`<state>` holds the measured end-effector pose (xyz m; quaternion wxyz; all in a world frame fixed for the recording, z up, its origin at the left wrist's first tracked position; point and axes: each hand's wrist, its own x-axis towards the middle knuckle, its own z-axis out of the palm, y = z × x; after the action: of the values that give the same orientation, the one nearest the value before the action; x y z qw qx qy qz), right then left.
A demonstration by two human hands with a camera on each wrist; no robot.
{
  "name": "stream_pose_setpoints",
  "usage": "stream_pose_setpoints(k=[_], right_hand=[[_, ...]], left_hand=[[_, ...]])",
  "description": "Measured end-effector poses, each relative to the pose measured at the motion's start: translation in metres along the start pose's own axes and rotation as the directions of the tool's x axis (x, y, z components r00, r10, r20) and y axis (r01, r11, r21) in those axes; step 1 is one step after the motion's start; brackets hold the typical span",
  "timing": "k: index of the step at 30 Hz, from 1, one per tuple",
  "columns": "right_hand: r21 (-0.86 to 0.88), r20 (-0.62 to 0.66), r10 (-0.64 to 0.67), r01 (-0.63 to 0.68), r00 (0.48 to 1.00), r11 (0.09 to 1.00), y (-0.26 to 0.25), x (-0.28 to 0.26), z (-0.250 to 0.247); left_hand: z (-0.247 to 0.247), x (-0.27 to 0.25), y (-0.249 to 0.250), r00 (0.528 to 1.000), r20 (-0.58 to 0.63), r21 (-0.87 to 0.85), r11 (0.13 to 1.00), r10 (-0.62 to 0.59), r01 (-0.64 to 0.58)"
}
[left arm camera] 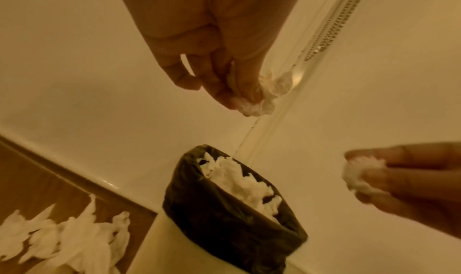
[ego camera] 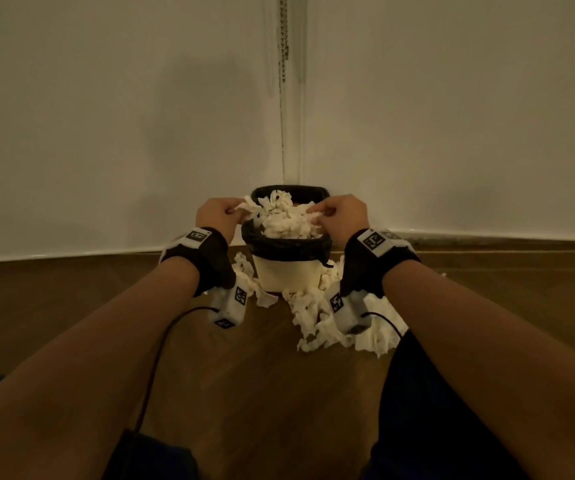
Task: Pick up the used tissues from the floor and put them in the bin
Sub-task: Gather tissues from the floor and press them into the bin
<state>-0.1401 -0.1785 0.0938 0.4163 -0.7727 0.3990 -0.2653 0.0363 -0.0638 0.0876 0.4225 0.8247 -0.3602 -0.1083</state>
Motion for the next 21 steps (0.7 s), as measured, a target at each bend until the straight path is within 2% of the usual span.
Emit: stream_pose_setpoints(k=[2, 5, 8, 11, 15, 17, 21], right_hand=[[-0.056, -0.022, -0.029, 0.028, 0.999, 0.998, 0.002, 0.005, -0.006], [-0.018, -0.037, 0.003, -0.003, 0.999, 1.000, 0.006, 0.015, -0.007], [-0.051, -0.030, -0.012, 0.011, 0.999, 0.999, 0.010, 0.026, -0.003], [-0.195, 0.002, -0.053, 0.052, 0.999, 0.979, 0.016, 0.037, 0.002], [-0.307, 0.052, -0.069, 0.081, 0.996, 0.948, 0.029, 0.044, 0.014], [-0.356, 0.078, -0.068, 0.091, 0.995, 0.930, 0.031, 0.051, 0.021], [-0.483, 0.220, 0.034, 0.079, 0.975, 0.872, 0.035, 0.059, 0.030]], left_hand=[[0.013, -0.002, 0.010, 0.999, 0.043, 0.055, 0.998, 0.021, -0.023], [0.036, -0.005, 0.018, 0.993, 0.103, 0.119, 0.991, 0.048, -0.060], [0.054, -0.002, 0.022, 0.985, 0.096, 0.167, 0.973, 0.144, -0.158], [0.068, 0.006, 0.023, 0.980, 0.056, 0.192, 0.961, 0.190, -0.198], [0.082, 0.015, 0.018, 0.979, 0.041, 0.103, 0.974, 0.198, -0.201], [0.088, 0.019, 0.013, 0.971, 0.083, 0.189, 0.953, 0.226, -0.238], [0.093, 0.025, -0.005, 0.958, 0.174, 0.338, 0.900, 0.227, -0.275]])
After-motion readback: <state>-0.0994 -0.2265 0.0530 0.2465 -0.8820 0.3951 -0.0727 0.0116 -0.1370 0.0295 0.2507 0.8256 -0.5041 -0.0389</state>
